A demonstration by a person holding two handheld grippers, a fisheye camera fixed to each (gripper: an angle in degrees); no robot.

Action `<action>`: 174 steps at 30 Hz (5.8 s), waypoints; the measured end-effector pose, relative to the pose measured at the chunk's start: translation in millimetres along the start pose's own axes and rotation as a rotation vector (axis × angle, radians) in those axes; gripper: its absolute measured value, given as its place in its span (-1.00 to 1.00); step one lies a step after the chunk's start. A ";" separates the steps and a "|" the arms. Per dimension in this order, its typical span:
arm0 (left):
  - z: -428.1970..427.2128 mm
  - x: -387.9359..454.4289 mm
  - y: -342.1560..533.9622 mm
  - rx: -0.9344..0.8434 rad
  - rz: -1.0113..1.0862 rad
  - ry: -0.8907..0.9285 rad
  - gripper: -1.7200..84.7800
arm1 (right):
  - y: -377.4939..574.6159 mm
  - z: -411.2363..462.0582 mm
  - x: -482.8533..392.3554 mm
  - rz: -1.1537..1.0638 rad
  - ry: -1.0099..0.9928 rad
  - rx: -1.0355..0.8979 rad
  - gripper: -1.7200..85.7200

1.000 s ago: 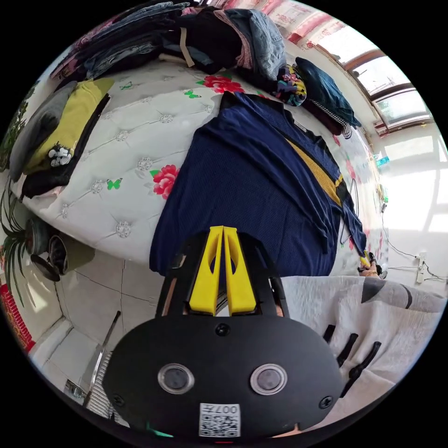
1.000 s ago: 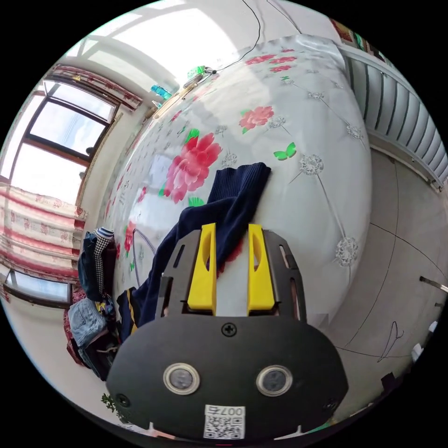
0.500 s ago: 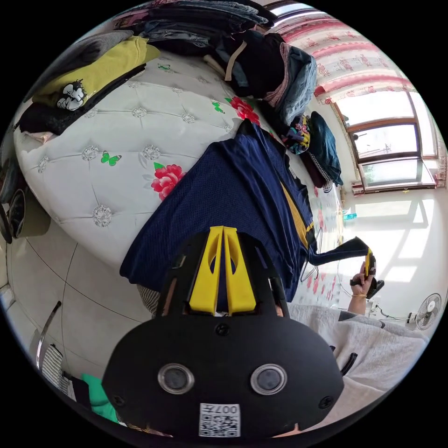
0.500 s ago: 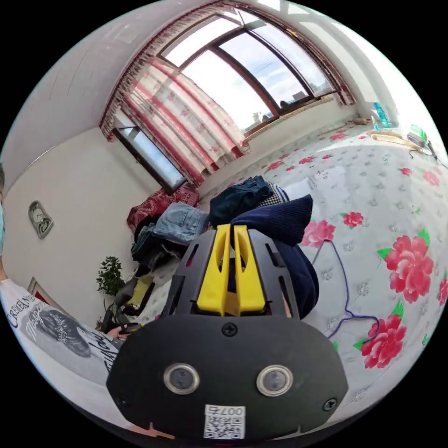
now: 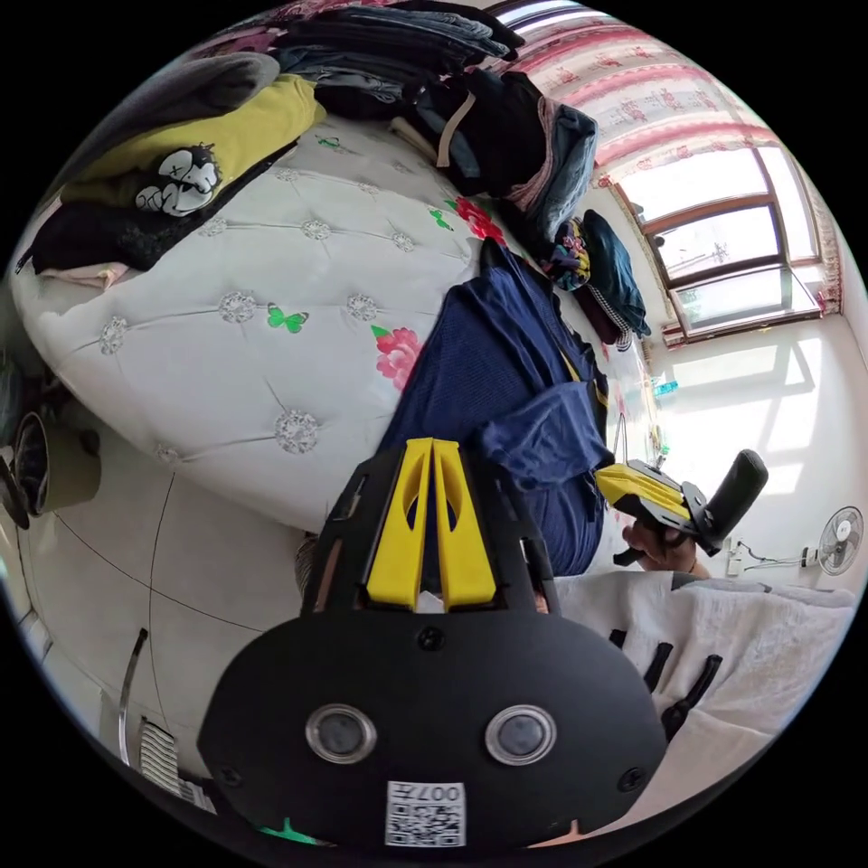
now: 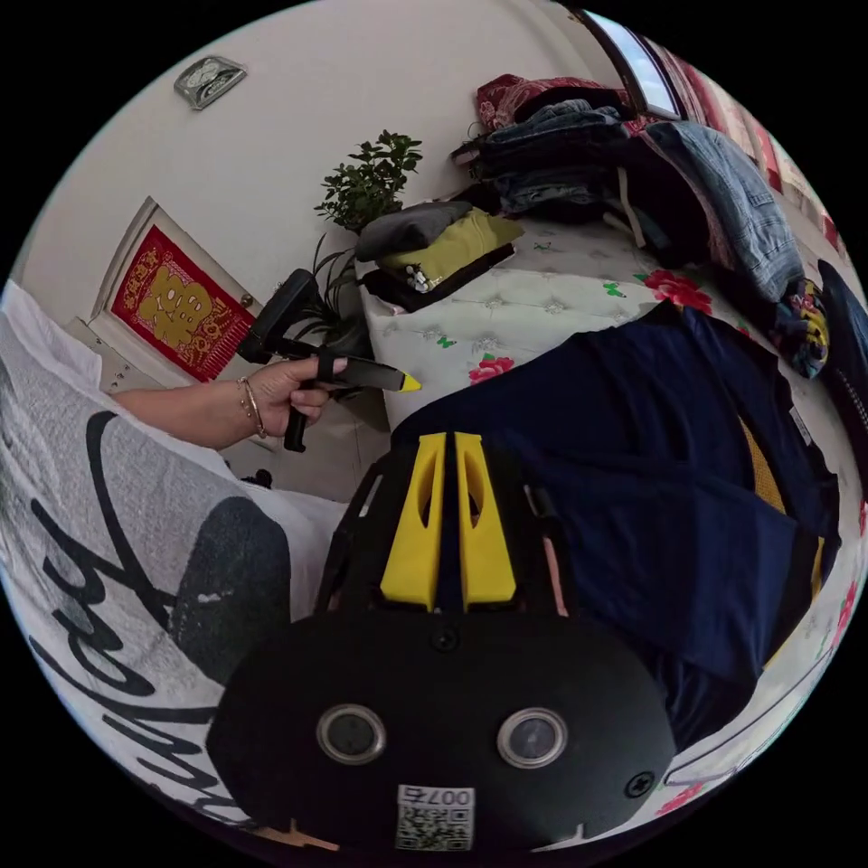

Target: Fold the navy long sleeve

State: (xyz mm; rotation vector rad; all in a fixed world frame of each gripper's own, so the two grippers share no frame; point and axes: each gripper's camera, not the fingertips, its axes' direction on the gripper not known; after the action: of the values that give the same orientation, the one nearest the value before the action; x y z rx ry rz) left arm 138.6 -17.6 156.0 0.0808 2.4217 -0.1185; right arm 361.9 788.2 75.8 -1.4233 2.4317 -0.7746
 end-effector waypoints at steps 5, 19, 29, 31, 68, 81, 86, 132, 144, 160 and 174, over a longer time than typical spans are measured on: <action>1.0 -8.4 7.4 -0.038 0.093 0.004 -0.98 | 2.9 13.0 -5.2 0.098 0.073 0.004 -0.96; 100.8 88.4 0.0 -0.261 0.650 -0.093 -0.87 | 108.7 -8.3 6.9 0.639 0.299 0.150 -0.97; 47.5 88.9 29.5 -0.086 0.702 -0.118 -0.93 | 139.1 -14.0 2.6 0.754 0.345 0.192 -0.96; 45.6 85.5 33.5 -0.098 0.716 -0.148 -0.86 | 146.7 -15.7 6.1 0.780 0.349 0.192 -0.96; 87.8 -12.1 62.7 -0.417 0.527 -0.260 -0.96 | 285.8 -13.4 119.7 1.049 0.241 -0.150 -0.96; 79.9 -3.1 3.0 -0.287 0.462 0.008 -0.98 | 292.6 -104.3 113.0 0.923 0.112 0.276 -0.97; 73.8 -15.4 14.0 -0.277 0.460 -0.010 -0.89 | 302.7 -123.1 116.0 0.918 0.044 0.420 -0.97; 133.7 -39.6 11.7 -0.571 0.504 -0.089 -0.79 | 348.7 -137.7 146.3 0.969 0.001 0.426 -0.97; 76.9 -10.2 -41.2 -0.545 0.683 0.281 -0.98 | 345.5 -149.0 160.6 0.951 0.003 0.382 -0.97; 29.4 -68.3 -169.9 -0.169 0.212 0.571 -0.98 | 365.0 -185.8 215.9 1.041 -0.183 0.722 -0.97; 54.4 -31.3 -264.0 -0.078 0.013 0.397 -0.82 | 294.7 -205.2 286.9 1.148 0.125 0.666 -0.93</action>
State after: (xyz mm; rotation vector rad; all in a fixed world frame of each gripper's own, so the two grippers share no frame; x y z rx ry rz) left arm 173.7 -286.7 152.6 0.0919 2.8183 -0.0011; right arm -92.1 725.2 109.1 0.2857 2.1801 -1.1323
